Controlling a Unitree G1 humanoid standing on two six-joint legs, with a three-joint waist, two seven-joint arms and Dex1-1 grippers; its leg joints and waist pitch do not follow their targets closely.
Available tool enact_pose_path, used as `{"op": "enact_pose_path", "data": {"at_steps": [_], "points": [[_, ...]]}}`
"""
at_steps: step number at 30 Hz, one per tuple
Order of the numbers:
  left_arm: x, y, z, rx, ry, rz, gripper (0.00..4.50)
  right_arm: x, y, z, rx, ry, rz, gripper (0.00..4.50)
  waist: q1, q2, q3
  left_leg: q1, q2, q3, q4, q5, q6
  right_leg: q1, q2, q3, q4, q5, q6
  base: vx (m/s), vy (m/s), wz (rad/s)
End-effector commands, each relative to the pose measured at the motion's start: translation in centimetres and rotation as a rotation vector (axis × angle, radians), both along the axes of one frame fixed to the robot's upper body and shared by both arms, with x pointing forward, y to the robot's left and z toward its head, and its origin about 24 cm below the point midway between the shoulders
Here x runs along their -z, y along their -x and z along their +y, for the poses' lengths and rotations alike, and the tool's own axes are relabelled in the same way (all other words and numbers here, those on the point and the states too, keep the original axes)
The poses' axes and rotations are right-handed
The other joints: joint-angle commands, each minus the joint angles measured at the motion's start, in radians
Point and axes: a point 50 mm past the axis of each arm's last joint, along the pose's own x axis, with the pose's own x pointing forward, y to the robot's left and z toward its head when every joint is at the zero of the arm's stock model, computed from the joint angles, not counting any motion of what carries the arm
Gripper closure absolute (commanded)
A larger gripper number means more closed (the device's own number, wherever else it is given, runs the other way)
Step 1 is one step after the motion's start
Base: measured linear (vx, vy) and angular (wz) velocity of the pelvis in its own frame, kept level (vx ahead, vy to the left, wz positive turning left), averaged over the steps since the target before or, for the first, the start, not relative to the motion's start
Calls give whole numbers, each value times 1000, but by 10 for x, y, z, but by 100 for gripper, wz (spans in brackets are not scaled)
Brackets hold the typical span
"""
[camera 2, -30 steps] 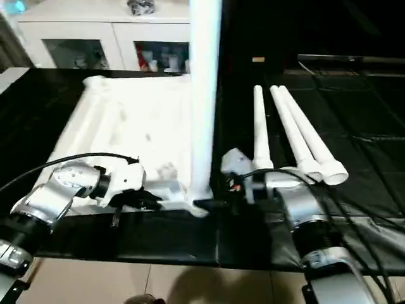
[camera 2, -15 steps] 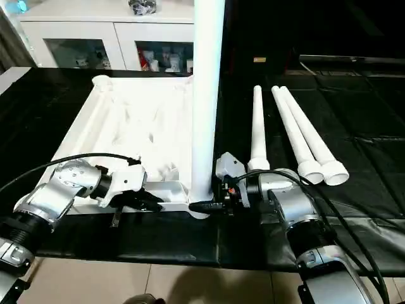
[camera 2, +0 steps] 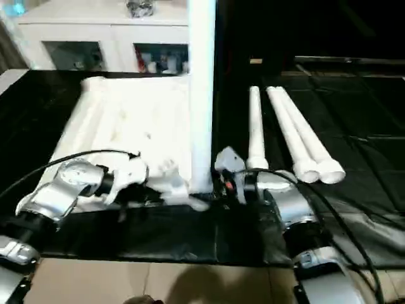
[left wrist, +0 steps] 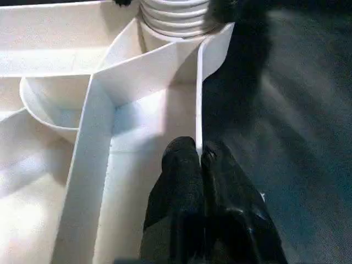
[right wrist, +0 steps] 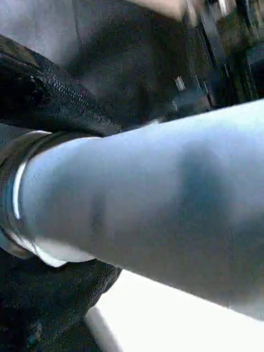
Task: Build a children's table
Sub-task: Rotate leg to tighten
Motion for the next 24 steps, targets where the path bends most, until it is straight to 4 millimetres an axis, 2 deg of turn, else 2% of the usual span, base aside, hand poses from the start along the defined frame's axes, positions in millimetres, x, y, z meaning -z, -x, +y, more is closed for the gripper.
{"op": "enact_pose_path", "data": {"at_steps": [1,3,5,8,9,10,11,12,14,16,19,20,22,24], "points": [[-6,-7,-11,-78,44,-21,450,7,-5,11,115,24,20,178,-8,-6,-59,22,66,-35,-78,-281,-1,37,-103,55,-90,-381,-168,0,0,0],[-13,-17,-20,-236,84,-41,450,9,-12,26,258,-24,60,178,-21,-7,-59,23,65,-37,-79,-290,-8,38,-102,55,-91,-380,-171,0,0,0],[-15,-20,-25,-297,98,-45,450,10,-15,34,318,-36,75,178,-31,-8,-61,23,59,-34,-74,-287,-2,40,-103,56,-95,-376,-172,0,0,0],[-19,-20,-40,-379,136,-36,450,8,-21,51,410,-50,99,178,-35,-9,-65,17,60,-35,-73,-237,9,44,-101,56,-88,-304,-183,0,0,0],[-19,-20,-42,-382,140,-35,450,8,-21,53,411,-52,98,178,-36,-8,-68,17,60,-32,-70,-209,16,44,-100,57,-83,-254,-195,0,0,0],[-20,-17,-51,-376,150,-31,450,5,-20,64,379,-57,78,178,-36,-15,-72,11,59,-29,-65,-171,34,50,-101,56,-77,-202,-201,0,0,0],[-21,-15,-56,-364,151,-37,450,2,-19,71,349,-55,50,178,-34,-12,-73,9,57,-28,-62,-136,52,50,-99,55,-75,-156,-208,0,0,0],[-21,-14,-57,-361,151,-38,450,2,-19,72,343,-56,45,143,-34,-16,-74,8,57,-27,-61,-127,61,49,-98,54,-73,-139,-211,0,0,0],[-20,-13,-58,-348,132,-51,450,2,-20,73,341,-32,32,108,-33,-17,-73,6,56,-26,-59,-106,85,51,-97,53,-69,-102,-219,0,0,0],[-19,-14,-55,-345,113,-60,450,2,-20,72,346,-35,38,106,-33,-14,-71,7,57,-27,-61,-122,87,51,-98,53,-72,-127,-215,0,0,0],[-19,-13,-50,-345,95,-62,450,2,-21,69,353,-43,46,66,-35,-13,-65,14,59,-28,-66,-176,64,48,-98,53,-83,-224,-197,0,0,0],[-19,-12,-48,-340,89,-63,450,2,-20,68,340,-36,39,62,-35,-10,-65,14,60,-29,-66,-184,55,48,-99,54,-84,-241,-192,0,0,0],[-19,-12,-44,-333,77,-63,450,3,-19,65,330,-28,25,59,-40,-11,-65,12,61,-30,-69,-188,50,48,-98,54,-83,-236,-190,0,0,0],[-19,-12,-41,-325,70,-67,450,4,-18,62,319,-20,12,26,-43,-9,-67,11,60,-30,-68,-183,49,49,-98,54,-80,-211,-196,0,0,0]]}}
